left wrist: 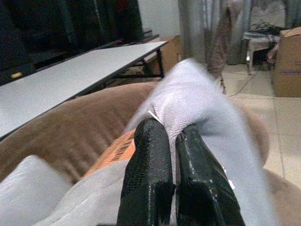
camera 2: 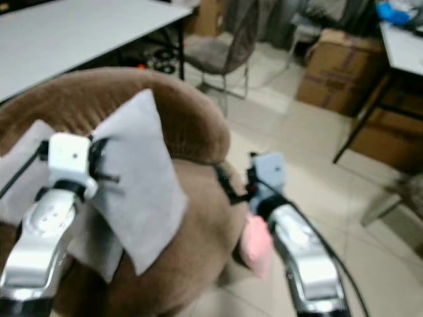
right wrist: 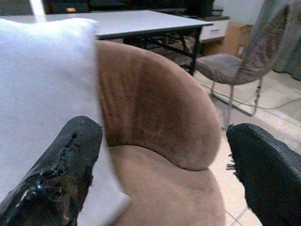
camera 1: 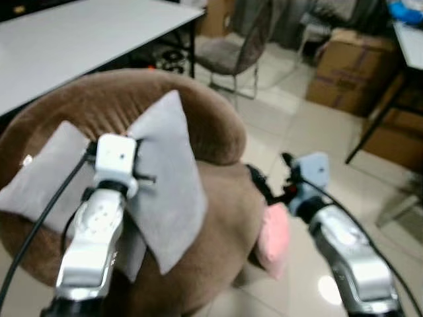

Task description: Move the pillow to the sofa from floor

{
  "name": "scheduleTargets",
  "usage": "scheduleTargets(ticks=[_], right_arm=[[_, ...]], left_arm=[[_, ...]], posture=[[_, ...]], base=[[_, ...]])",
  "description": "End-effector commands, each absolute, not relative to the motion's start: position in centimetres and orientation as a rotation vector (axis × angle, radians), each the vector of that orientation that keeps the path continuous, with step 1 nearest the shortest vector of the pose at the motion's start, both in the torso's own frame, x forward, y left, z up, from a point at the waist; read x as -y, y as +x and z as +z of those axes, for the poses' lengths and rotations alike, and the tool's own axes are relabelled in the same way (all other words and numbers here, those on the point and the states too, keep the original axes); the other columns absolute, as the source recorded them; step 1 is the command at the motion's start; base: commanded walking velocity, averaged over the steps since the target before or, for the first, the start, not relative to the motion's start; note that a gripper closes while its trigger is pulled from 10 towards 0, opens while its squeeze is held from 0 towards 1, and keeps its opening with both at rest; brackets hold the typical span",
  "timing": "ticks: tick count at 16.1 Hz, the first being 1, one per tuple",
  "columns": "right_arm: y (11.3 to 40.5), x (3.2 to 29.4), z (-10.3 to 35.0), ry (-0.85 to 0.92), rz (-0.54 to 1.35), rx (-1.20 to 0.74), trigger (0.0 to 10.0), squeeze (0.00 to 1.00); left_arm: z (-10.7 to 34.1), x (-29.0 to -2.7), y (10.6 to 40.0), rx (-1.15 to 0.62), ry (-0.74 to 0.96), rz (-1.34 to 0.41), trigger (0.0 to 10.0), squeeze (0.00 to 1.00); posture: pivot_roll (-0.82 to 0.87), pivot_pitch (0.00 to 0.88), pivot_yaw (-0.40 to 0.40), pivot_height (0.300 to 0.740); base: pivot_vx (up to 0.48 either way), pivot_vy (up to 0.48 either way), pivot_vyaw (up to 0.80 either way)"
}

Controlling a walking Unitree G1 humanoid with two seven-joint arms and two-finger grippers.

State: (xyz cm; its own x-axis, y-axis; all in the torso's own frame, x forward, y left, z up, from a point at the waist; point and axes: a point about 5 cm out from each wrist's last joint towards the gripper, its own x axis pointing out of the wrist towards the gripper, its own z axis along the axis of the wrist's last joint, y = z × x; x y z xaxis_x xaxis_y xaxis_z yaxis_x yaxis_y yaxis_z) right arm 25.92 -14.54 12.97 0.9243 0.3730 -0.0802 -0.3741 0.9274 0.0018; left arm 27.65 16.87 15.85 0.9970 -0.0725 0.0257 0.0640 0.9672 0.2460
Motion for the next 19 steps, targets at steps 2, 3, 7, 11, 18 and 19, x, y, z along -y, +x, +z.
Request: scheduleTargets(ticks=[2,3,7,11,18,19], right_arm=[[25.8,15.5,12.6,-0.038,0.366,-0.103,10.0,0.0],[25.8,15.7,12.4,-0.07,0.381,-0.117,10.0,0.0],[25.0,16.3,11.9,-0.113,0.514,-0.19,10.0,0.0],[23.5,16.2,12.8,-0.121,0.748,-0.212,10.0,0.0],[22.9,15.8,12.9,-0.108,0.873,-0.262,10.0,0.0],[23.0,15.5,13.0,-0.111,0.889,-0.264,10.0,0.0]], left_arm=[[16.0,-14.6,28.5,0.044,0.244,-0.175,10.0,0.0],[15.8,-14.0,29.5,0.026,0.218,-0.196,10.0,0.0],[16.6,-12.4,33.3,-0.001,0.13,-0.185,10.0,0.0],[17.9,-13.4,37.2,-0.019,0.035,-0.003,10.0,0.0],[12.7,-21.1,37.7,-0.182,0.212,0.282,10.0,0.0],[11.6,-22.1,37.2,-0.224,0.246,0.309,10.0,0.0]], posture=[[0.07,0.0,-0.007,0.74],[0.07,0.0,-0.007,0.74],[0.06,0.0,0.008,0.74],[0.04,0.0,0.022,0.74],[0.03,0.0,0.023,0.74],[0.03,0.0,0.023,0.74]], base=[[0.0,0.0,0.0],[0.0,0.0,0.0],[0.0,0.0,0.0],[0.0,0.0,0.0],[0.0,0.0,0.0],[0.0,0.0,0.0]])
